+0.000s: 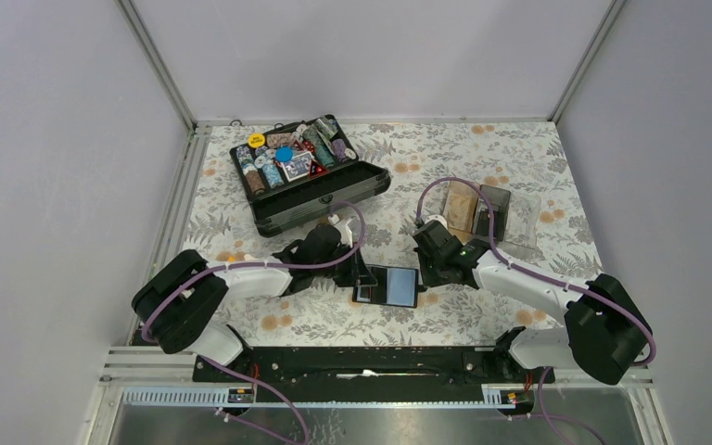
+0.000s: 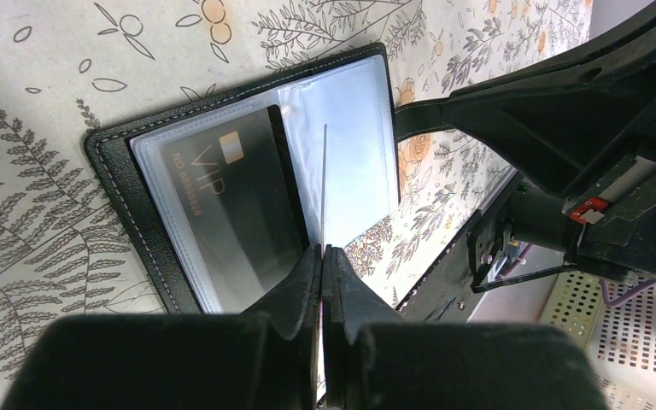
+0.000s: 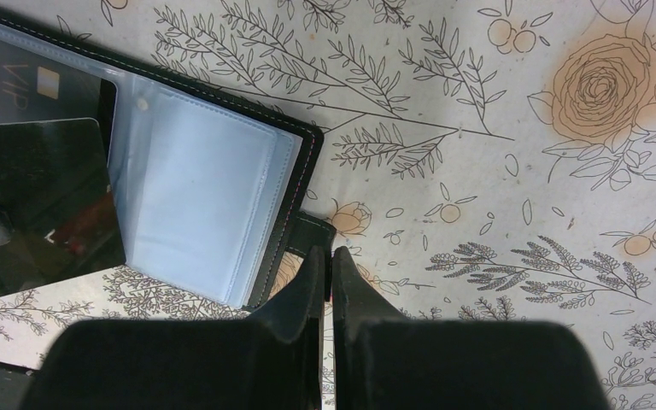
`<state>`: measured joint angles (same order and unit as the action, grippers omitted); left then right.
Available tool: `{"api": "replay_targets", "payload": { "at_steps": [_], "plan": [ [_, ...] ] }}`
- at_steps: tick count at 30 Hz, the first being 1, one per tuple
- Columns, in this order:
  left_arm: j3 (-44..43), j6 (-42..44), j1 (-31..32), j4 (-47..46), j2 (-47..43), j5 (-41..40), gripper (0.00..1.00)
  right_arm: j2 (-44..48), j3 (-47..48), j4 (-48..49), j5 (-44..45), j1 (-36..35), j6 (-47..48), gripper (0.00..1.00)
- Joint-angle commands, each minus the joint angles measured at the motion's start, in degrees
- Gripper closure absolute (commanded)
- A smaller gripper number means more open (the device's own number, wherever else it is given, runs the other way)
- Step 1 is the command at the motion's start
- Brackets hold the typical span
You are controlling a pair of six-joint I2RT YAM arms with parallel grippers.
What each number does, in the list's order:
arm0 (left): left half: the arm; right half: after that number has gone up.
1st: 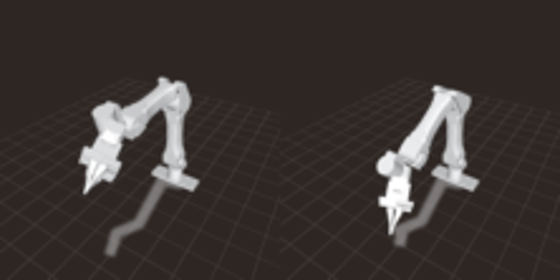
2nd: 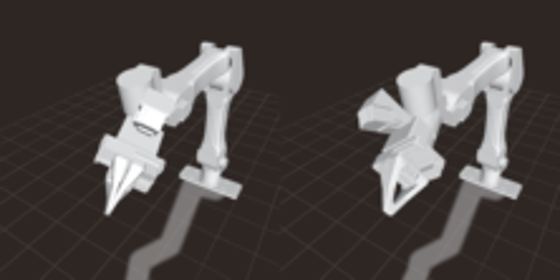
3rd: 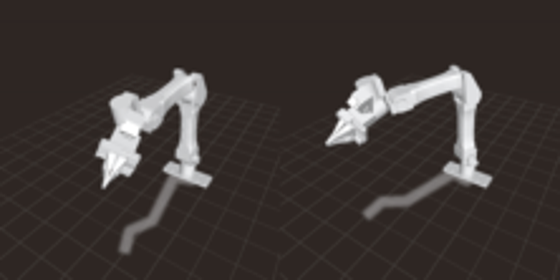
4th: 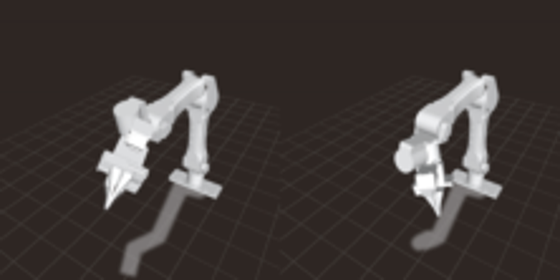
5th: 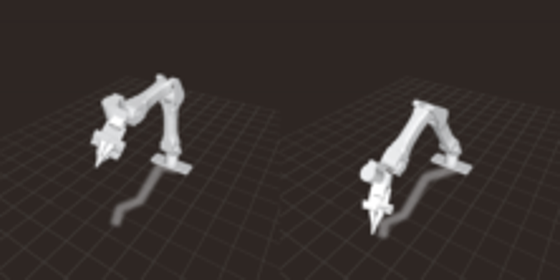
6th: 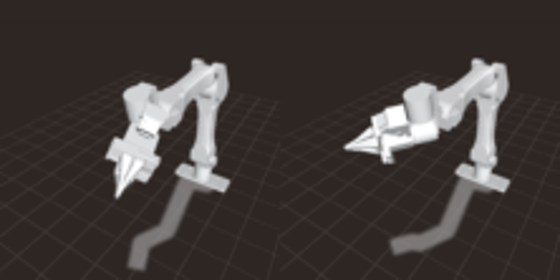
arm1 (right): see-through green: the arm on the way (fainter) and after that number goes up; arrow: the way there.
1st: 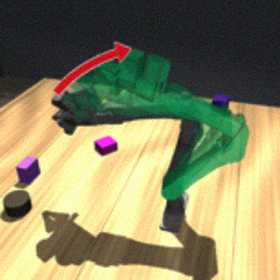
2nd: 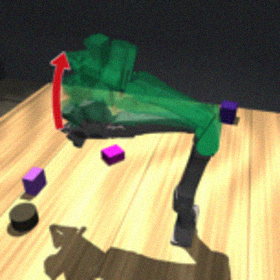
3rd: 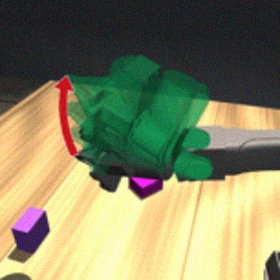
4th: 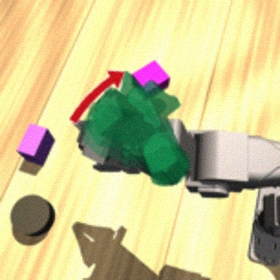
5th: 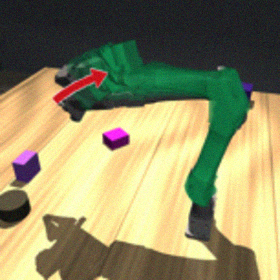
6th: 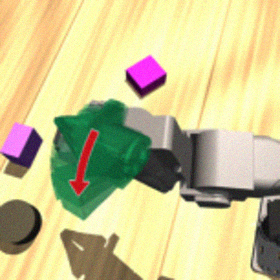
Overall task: Put the credit cards into the card holder
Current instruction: Insert the credit card into the card holder.
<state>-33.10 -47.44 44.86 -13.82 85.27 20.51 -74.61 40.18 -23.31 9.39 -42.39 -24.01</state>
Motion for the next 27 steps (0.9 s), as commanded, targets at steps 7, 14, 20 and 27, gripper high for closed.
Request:
{"api": "replay_targets", "payload": {
  "at_steps": [7, 14, 20, 27],
  "plan": [
    [-1.9, -1.4, -1.1, -4.0, 0.0, 2.8, 1.0, -0.5, 1.1, 0.0, 0.4, -0.4, -0.4, 1.0],
    [-1.8, -2.5, -1.2, -6.3, 1.4, 4.0, 1.0, -0.9, 1.4, -0.2, 0.5, -0.5, -0.4, 1.0],
    [-1.8, -2.0, -1.2, -5.5, 2.1, 3.4, 1.0, -1.0, 1.7, -0.6, 0.6, -0.5, -0.3, 1.0],
    [-2.2, -0.6, -1.2, -3.2, 1.7, 1.7, 1.0, -0.9, 1.7, -0.6, 0.6, -0.5, -0.3, 1.0]
  ]
}}
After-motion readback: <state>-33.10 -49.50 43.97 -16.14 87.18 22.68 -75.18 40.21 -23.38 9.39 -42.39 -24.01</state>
